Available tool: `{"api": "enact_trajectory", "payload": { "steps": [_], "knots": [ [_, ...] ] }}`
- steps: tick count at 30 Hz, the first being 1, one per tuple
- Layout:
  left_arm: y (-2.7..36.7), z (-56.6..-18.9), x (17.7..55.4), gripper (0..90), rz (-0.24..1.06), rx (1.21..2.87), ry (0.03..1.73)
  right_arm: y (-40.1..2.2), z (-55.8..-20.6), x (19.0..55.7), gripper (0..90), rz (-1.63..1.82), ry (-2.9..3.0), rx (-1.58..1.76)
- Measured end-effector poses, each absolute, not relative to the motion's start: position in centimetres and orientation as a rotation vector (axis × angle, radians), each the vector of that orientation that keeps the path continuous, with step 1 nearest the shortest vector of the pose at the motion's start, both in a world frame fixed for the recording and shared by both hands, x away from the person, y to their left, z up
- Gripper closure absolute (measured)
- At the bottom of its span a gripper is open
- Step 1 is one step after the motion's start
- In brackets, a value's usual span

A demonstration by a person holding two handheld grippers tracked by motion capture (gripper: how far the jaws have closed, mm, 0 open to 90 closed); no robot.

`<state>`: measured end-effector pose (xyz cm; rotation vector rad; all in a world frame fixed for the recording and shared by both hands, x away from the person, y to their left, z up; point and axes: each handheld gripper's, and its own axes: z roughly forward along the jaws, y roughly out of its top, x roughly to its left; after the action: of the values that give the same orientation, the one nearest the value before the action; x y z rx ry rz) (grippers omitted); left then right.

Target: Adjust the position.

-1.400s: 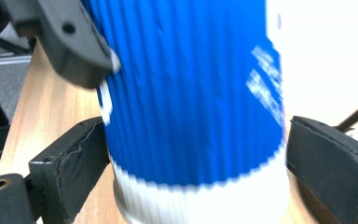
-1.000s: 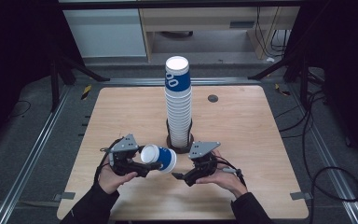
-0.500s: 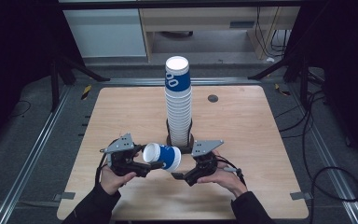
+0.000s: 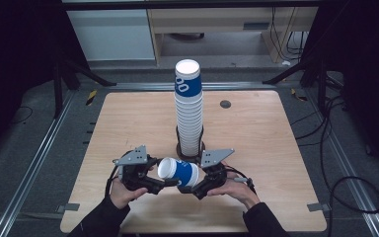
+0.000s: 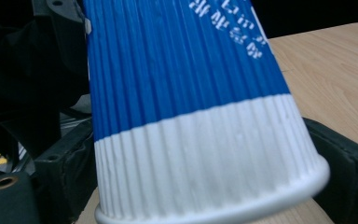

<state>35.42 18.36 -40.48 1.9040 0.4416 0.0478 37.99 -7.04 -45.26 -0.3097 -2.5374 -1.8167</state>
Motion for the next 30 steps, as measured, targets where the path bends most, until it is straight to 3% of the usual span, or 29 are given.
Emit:
{"api": "enact_trajectory", "payload": {
  "steps": [14, 20, 30],
  "knots": [
    [18.5, -40.4, 35.5, 26.2, 0.018, 1.891, 0.430, -7.4, -45.1, 37.9, 15.5, -1.834, -2.521, -0.245],
    [19.3, -39.6, 35.5, 20.9, 0.056, 1.892, 0.434, -7.7, -45.1, 37.9, 15.6, -1.802, -2.574, -0.248],
    [19.4, -40.3, 36.0, 16.2, 0.053, 2.061, 0.433, -8.2, -44.9, 37.9, 15.2, -1.697, -2.746, -0.251]
  ]
}}
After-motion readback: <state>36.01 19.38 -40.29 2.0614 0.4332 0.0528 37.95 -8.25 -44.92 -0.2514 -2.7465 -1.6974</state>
